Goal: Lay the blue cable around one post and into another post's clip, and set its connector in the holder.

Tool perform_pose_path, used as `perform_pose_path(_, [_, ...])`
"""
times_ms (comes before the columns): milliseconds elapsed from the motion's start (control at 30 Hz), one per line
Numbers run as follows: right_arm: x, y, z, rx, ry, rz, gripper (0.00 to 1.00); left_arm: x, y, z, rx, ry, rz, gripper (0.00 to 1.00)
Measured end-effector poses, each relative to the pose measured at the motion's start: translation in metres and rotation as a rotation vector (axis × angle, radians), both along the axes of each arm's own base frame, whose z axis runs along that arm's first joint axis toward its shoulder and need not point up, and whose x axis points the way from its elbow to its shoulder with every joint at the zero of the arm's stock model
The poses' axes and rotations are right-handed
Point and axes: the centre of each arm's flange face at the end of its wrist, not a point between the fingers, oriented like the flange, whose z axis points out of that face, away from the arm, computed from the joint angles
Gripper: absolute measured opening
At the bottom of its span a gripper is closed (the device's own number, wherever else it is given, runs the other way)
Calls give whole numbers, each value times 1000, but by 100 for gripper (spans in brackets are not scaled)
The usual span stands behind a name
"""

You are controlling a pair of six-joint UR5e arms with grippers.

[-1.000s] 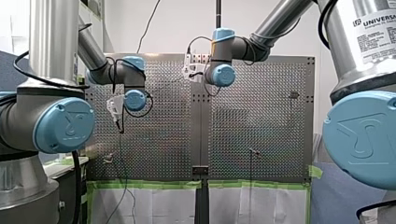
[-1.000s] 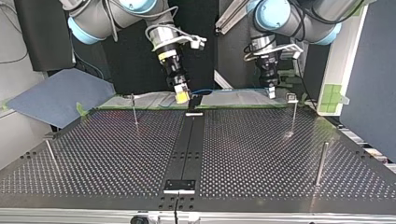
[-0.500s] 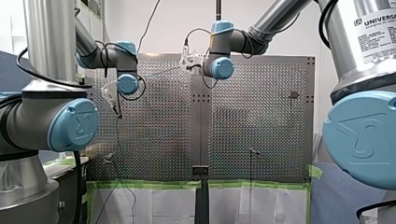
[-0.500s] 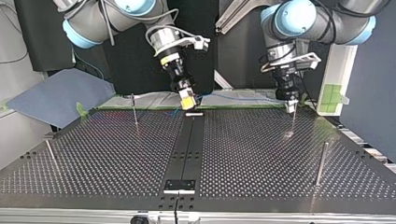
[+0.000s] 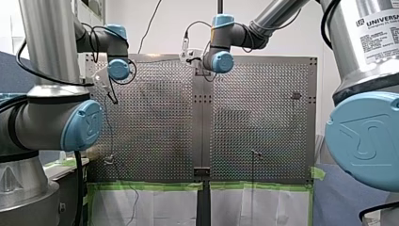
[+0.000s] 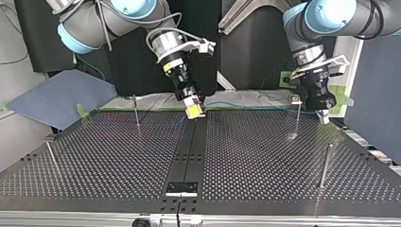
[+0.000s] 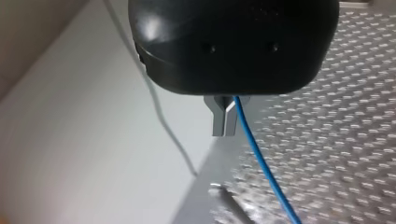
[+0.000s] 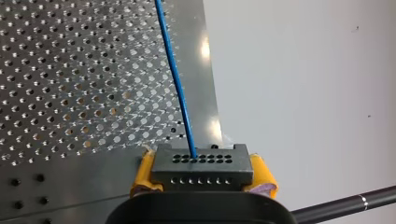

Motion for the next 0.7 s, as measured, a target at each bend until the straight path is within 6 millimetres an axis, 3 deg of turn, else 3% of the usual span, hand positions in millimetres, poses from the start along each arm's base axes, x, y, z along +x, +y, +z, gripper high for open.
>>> perform_pose_path(333, [7,-1,10,-11,-10,20,0,1,27,54,-50,-148,-20,0])
perform_pose_path(700, [22,-11,14,-11,-9,28,0,45,62,71,-54,-173,-30,0])
